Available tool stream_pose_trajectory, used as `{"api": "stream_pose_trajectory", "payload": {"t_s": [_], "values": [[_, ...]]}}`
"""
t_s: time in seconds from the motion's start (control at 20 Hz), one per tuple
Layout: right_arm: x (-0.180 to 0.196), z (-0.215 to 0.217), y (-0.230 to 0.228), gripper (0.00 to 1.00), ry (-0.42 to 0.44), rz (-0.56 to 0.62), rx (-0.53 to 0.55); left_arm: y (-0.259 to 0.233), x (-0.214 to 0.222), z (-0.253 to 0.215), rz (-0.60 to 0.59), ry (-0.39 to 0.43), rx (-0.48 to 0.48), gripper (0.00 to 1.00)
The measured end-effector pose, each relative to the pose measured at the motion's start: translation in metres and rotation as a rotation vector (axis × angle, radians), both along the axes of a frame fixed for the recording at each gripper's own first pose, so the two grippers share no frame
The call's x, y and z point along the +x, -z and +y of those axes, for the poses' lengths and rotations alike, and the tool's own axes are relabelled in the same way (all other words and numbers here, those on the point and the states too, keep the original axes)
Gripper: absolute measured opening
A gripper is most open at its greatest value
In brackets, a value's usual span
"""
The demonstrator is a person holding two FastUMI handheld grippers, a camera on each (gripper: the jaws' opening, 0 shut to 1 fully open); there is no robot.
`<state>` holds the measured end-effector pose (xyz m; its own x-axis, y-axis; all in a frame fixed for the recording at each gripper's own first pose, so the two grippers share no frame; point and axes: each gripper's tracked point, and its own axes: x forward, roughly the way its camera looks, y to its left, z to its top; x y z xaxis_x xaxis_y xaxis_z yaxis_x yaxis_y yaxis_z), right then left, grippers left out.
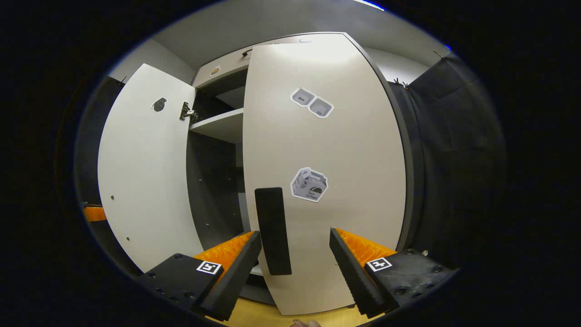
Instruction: Grab one shoe with the right hand and put it into the shoe cabinet, grab the other shoe with the left hand and put it into the shoe cabinet; then close the right door with the right hand and the left door with the left hand.
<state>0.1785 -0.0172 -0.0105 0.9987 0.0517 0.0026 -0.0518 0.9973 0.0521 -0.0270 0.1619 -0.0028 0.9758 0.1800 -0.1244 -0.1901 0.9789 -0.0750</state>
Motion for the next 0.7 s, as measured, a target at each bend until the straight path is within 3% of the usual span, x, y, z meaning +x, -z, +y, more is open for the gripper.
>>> {"api": "stream_pose_trajectory", "payload": {"t_s": [0.3, 0.7], "values": [[-0.026, -0.013, -0.011, 0.99, 0.011, -0.018, 0.002, -0.009, 0.028, -0.03, -0.011, 0.103, -0.022, 0.93], [-0.043, -0.042, -0.018, 0.99, 0.038, -0.023, -0.004, -0.013, 0.051, -0.048, -0.031, 0.159, -0.053, 0.93]]}}
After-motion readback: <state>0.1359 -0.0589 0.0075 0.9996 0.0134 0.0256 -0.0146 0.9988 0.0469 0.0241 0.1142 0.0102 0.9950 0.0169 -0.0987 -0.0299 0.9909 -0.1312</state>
